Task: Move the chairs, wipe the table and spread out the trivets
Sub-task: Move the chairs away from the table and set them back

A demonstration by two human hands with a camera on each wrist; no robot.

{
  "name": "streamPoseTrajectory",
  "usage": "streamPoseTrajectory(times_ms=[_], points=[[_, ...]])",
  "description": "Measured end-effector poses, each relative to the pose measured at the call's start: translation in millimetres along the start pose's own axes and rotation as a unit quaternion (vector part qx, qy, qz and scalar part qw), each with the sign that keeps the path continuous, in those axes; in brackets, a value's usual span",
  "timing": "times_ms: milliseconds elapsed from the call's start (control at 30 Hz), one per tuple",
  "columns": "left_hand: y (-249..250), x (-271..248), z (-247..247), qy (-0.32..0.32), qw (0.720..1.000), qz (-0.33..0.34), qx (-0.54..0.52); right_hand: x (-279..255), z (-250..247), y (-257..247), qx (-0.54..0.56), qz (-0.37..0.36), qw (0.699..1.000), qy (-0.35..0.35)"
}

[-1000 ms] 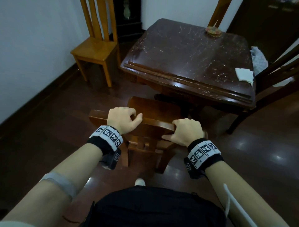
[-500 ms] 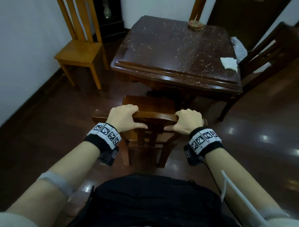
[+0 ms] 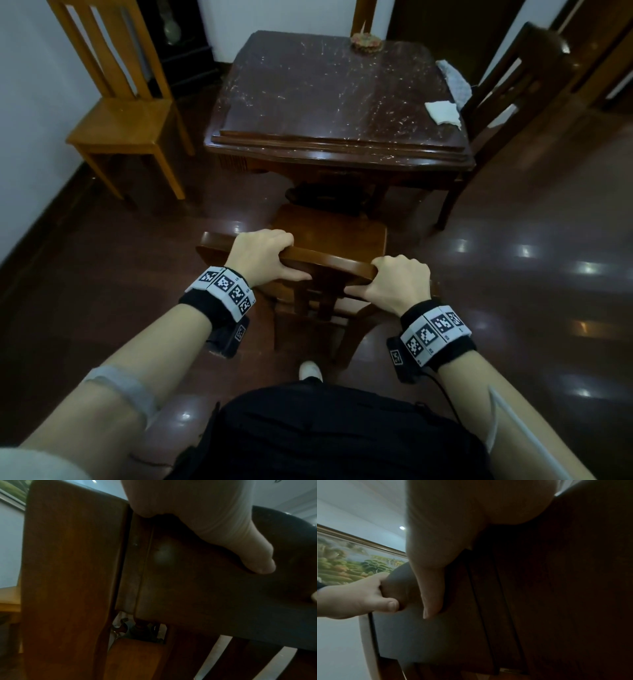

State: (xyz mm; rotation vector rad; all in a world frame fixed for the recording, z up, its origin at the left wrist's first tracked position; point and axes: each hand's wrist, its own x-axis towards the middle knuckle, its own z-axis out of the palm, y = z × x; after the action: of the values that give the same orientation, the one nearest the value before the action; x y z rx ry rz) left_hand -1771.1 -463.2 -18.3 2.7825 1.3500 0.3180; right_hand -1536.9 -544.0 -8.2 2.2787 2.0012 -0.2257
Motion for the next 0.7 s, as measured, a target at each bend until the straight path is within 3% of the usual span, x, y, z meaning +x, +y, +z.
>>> streamPoseTrajectory(times_ms=[233,433,700], points=[[-8,4,1,-0.024,0.999,0.024,0.032,-2,1,0,-0.027,0.001,1.0,0.012],[-20,0,1,-0.02,0.997,-0.043,0.064,2,0,3,-0.071,-0.024,0.997,0.017],[16,27,7,-0.023,0.997,-0.025,0.067,24,-11,48,-0.097,-0.029,0.995,0.011]])
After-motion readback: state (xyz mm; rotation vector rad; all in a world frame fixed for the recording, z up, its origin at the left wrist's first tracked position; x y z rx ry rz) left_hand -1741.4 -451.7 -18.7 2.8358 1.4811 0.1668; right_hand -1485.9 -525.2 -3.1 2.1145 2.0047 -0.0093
